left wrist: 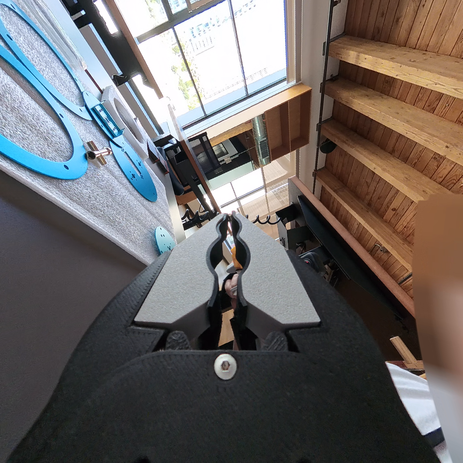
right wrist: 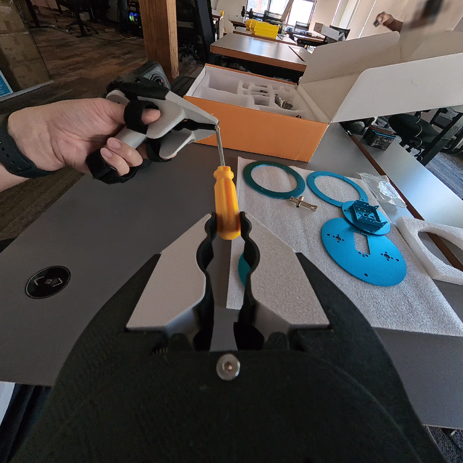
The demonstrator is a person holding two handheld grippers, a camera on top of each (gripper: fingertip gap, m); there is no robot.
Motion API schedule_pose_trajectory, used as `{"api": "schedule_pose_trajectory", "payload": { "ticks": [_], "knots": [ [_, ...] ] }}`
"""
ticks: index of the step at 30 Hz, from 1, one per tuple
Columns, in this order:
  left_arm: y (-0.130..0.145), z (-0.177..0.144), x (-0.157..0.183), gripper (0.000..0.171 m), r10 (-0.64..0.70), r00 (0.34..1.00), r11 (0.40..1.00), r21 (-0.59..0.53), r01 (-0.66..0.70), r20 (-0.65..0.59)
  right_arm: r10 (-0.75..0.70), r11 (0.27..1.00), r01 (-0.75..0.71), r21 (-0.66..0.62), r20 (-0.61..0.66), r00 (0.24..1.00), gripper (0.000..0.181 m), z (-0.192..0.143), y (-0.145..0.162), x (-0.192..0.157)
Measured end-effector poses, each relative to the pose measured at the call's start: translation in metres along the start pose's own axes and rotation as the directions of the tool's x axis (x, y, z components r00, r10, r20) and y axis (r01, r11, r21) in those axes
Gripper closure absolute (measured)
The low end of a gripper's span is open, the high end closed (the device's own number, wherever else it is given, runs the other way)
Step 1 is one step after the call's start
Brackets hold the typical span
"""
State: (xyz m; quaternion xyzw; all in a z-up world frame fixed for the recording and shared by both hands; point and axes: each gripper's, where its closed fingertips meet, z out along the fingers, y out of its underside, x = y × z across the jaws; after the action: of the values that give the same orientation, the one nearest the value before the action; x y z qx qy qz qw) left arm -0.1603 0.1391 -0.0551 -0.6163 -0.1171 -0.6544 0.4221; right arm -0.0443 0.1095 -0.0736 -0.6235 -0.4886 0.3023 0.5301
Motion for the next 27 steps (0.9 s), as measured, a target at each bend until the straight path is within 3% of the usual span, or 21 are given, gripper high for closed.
{"api": "schedule_pose_trajectory", "payload": {
  "ticks": [5,9,15,20,23,27],
  "knots": [
    [-0.003,0.002,0.001,0.171,-0.037,0.999,0.999,0.039,0.037,-0.006,-0.046,0.999,0.046,-0.011,-0.039,0.998,0.165,0.001,-0.003,0.001],
    [-0.004,0.004,0.003,0.171,-0.034,0.999,0.998,0.047,0.035,-0.019,0.002,1.000,-0.002,-0.021,-0.037,0.999,0.164,0.001,-0.004,0.001],
    [-0.008,0.003,0.001,0.171,0.091,0.994,0.994,0.063,-0.094,0.061,0.113,0.993,-0.112,0.040,-0.026,0.993,0.166,0.006,-0.009,-0.005],
    [-0.012,0.004,0.002,0.170,-0.004,1.000,0.996,0.092,0.002,0.021,0.082,0.995,-0.079,0.057,-0.057,0.995,0.165,0.007,-0.008,-0.004],
    [-0.013,0.004,0.003,0.147,-0.037,0.999,0.994,0.102,0.038,-0.008,0.085,0.995,-0.081,0.062,-0.063,0.994,0.165,0.003,-0.010,0.000],
    [-0.021,-0.004,0.004,0.143,0.019,1.000,0.995,0.103,-0.020,0.011,0.048,0.999,-0.048,-0.008,-0.069,0.996,0.165,-0.007,-0.005,0.006]
  ]
}}
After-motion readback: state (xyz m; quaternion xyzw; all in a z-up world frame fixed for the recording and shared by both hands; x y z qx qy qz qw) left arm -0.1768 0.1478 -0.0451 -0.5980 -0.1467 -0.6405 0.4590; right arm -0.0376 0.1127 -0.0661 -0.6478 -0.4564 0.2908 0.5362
